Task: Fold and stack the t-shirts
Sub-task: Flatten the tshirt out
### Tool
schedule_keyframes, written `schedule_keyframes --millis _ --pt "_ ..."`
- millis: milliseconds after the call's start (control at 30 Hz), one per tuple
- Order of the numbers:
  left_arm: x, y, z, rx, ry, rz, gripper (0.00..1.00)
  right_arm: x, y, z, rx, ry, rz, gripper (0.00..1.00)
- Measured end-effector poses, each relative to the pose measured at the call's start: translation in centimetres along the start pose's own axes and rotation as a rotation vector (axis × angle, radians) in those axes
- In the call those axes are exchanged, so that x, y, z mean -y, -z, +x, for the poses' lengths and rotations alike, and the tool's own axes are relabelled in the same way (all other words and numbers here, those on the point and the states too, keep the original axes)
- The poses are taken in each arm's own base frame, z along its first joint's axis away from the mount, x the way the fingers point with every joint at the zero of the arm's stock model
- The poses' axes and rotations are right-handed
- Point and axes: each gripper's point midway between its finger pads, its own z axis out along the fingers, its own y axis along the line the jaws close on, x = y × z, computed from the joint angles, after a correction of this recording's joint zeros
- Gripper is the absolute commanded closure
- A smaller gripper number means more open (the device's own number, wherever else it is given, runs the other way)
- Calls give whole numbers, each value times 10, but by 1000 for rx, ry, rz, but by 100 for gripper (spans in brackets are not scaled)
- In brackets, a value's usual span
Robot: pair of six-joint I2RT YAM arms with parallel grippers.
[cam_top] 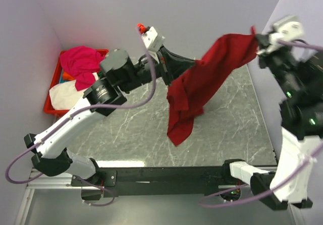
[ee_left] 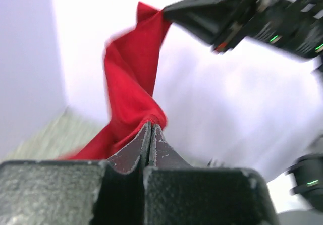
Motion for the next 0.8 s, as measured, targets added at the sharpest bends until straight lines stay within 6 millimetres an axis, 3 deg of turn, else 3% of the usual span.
schedule_keyframes --millis 67,200,300,400,500,600,700,800 --pt "33 0 -22 68 -23 69 100 14 20 -32 75 15 60 100" --pt "62 10 -47 166 -77 89 100 30 46 -75 189 34 131 100" --pt "63 22 -51 206 -117 44 100 37 37 -84 214 18 140 100" --pt "49 39 -49 233 -174 -51 100 39 -5 -78 206 -29 101 100" --pt "20 56 -48 267 -231 -202 100 31 -67 -53 168 -101 22 100" --pt "-26 74 -39 294 -272 -440 100 8 -137 -24 125 -165 -62 100" --pt "-95 95 -6 247 -242 -673 100 -58 -225 36 20 -227 -194 100" --pt "-198 146 47 177 -152 -957 100 -138 -289 105 -103 -274 -299 100"
